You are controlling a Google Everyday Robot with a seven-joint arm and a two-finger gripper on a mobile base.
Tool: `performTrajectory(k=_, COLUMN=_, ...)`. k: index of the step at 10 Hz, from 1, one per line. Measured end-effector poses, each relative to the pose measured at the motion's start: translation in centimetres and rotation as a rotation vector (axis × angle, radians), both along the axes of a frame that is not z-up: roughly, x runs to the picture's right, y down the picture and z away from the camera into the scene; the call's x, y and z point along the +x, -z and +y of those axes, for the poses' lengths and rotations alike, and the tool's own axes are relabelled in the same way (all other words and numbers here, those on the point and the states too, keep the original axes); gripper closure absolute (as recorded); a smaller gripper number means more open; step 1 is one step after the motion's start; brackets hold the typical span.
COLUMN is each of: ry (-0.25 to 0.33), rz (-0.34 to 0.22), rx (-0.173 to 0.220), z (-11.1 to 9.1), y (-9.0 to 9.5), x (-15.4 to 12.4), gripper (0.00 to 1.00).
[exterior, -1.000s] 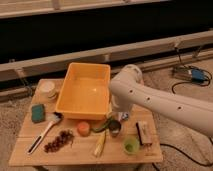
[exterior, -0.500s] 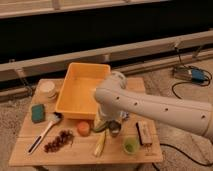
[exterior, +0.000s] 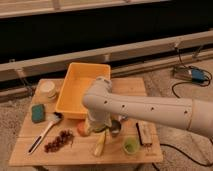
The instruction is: Place pepper in paper cup
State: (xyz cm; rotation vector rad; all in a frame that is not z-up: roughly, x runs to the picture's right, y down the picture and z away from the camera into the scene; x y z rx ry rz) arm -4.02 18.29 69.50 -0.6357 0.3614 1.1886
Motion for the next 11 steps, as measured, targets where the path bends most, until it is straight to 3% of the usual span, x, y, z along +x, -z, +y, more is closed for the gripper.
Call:
performTrajectory(k=4, ry=0.001, rz=-0.039, rx=0.013, z=0.6, y=-2.6, x=-0.5, gripper=0.3)
performTrajectory(k=11, ry=0.004, rz=-0.082, rx=0.027, z=-0.2, y=-4.5, x=-1.8, gripper=0.3)
